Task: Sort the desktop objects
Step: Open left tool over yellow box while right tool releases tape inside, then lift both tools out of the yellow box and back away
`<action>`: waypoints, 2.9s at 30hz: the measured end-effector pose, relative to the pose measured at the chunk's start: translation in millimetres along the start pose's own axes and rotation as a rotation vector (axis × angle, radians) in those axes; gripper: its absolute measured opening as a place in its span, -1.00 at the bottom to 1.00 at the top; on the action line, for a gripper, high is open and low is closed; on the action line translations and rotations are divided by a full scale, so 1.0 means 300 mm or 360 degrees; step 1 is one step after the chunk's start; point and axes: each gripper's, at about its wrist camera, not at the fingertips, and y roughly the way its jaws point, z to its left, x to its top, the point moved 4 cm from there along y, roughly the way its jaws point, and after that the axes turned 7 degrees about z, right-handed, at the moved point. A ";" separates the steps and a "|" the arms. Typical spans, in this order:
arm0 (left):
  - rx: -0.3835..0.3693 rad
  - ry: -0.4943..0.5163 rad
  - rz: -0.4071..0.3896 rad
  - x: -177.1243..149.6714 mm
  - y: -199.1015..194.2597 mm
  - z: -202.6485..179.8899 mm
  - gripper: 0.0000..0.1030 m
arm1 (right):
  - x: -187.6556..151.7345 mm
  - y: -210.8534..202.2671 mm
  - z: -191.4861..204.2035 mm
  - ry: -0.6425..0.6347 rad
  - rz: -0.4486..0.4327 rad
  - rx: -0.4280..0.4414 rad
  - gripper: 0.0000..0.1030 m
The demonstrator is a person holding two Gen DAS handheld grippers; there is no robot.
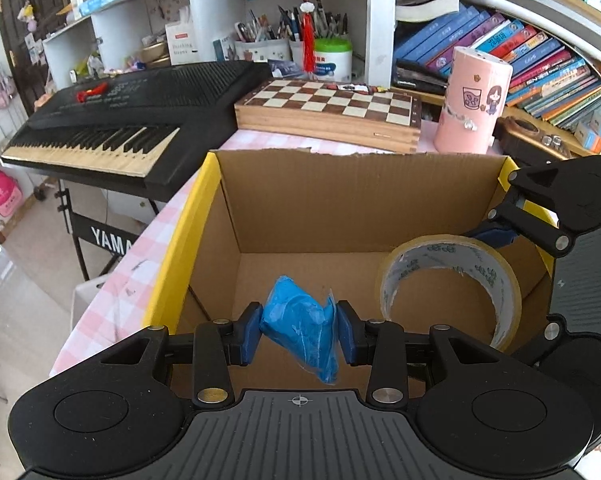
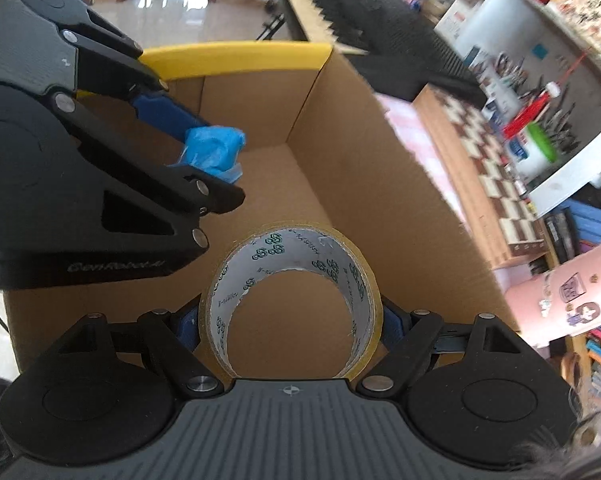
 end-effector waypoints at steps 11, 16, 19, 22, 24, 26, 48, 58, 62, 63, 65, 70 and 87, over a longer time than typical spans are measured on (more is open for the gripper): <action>-0.0001 0.0037 -0.0083 0.012 -0.025 -0.017 0.44 | -0.003 -0.037 -0.015 0.0061 -0.0114 -0.0065 0.79; -0.0011 0.0048 -0.0215 0.015 -0.121 -0.015 0.61 | -0.038 -0.140 -0.039 0.0194 -0.0267 -0.0083 0.79; -0.0003 0.0026 -0.0311 0.011 -0.195 -0.008 0.70 | -0.068 -0.225 -0.058 0.0313 -0.0397 -0.0105 0.79; 0.0011 -0.0030 -0.0397 -0.001 -0.274 0.008 0.76 | -0.107 -0.311 -0.071 0.0461 -0.0531 -0.0128 0.79; 0.0016 -0.0077 -0.0446 -0.014 -0.322 0.021 0.83 | -0.136 -0.362 -0.074 0.0563 -0.0603 -0.0143 0.79; 0.0015 -0.0113 -0.0489 -0.032 -0.364 0.033 0.83 | -0.165 -0.410 -0.069 0.0645 -0.0656 -0.0156 0.79; 0.0085 -0.0351 -0.0624 -0.345 -0.568 0.117 0.92 | -0.515 -0.604 0.158 0.1555 -0.0825 -0.0526 0.96; 0.0050 -0.0325 -0.0535 -0.516 -0.593 0.125 0.92 | -0.563 -0.611 0.372 0.1639 -0.0730 -0.0665 0.97; 0.0038 -0.0310 -0.0519 -0.576 -0.613 0.137 0.92 | -0.555 -0.620 0.459 0.1633 -0.0711 -0.0674 0.97; 0.0037 -0.0301 -0.0523 -0.591 -0.620 0.140 0.92 | -0.552 -0.621 0.481 0.1626 -0.0704 -0.0670 0.97; 0.0034 -0.0280 -0.0529 -0.614 -0.631 0.148 0.92 | -0.543 -0.623 0.521 0.1608 -0.0691 -0.0661 0.99; 0.0012 -0.0256 -0.0529 -0.658 -0.650 0.172 0.92 | -0.525 -0.634 0.600 0.1585 -0.0668 -0.0657 1.00; -0.0100 -0.0246 -0.0387 -0.793 -0.639 0.222 0.92 | -0.527 -0.632 0.785 0.1572 -0.0526 -0.0644 1.00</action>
